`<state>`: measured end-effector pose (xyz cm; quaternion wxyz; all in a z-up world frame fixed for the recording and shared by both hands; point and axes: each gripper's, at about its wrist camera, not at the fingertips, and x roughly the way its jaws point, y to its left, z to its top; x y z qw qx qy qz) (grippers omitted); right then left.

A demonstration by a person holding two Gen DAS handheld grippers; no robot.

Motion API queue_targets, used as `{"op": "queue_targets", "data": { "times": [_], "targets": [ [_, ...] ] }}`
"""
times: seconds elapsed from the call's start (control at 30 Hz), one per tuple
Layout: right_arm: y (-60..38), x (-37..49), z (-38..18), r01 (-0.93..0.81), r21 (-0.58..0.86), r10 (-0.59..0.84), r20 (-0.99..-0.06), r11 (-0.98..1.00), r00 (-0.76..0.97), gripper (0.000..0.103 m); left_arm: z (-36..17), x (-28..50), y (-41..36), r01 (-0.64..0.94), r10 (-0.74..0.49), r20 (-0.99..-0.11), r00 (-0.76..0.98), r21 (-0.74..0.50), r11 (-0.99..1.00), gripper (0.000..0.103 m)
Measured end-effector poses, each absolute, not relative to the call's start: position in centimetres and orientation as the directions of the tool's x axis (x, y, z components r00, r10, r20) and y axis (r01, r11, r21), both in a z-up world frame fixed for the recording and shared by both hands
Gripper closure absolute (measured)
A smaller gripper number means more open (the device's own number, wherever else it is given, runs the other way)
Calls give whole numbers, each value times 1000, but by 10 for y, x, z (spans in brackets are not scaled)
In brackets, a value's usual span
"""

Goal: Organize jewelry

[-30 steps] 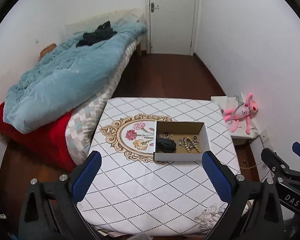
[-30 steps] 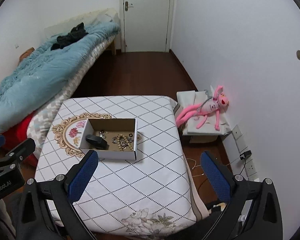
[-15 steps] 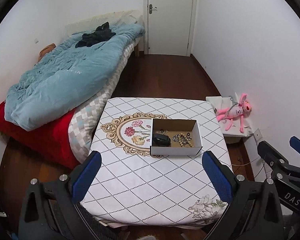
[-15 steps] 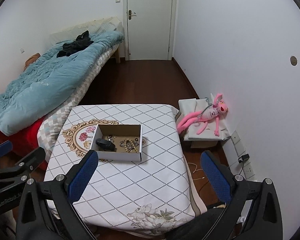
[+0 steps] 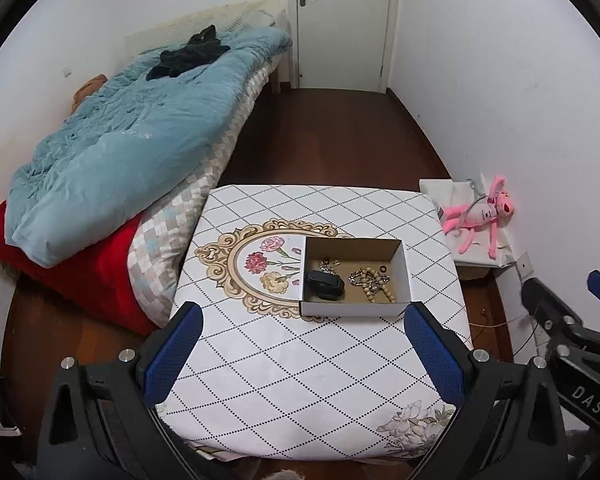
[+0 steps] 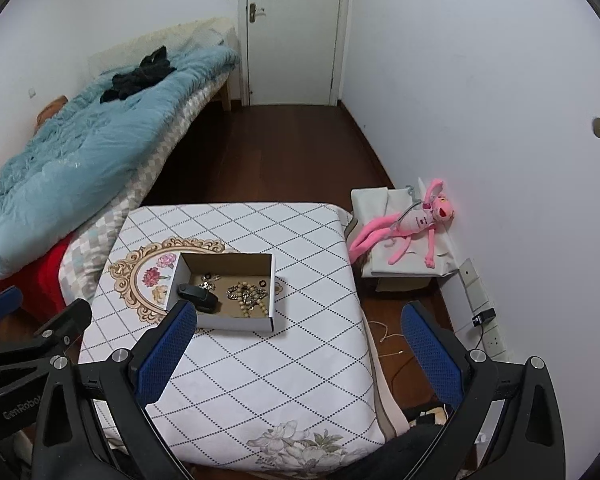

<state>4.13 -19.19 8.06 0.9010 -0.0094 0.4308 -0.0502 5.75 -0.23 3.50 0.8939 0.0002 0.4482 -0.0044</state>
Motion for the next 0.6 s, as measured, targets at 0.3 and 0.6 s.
{"op": "queue_targets", "data": {
  "times": [0.3,0.6],
  "targets": [
    [-193,67,61,65,-67,-92,-820,996,564,0,24,81,0,-6,15,-828,561,14,1000,0],
    [-196,75,53,64,-77,-100,-838,995,536,0,17,87,-4,10,5,-845,535,12,1000,0]
  ]
}}
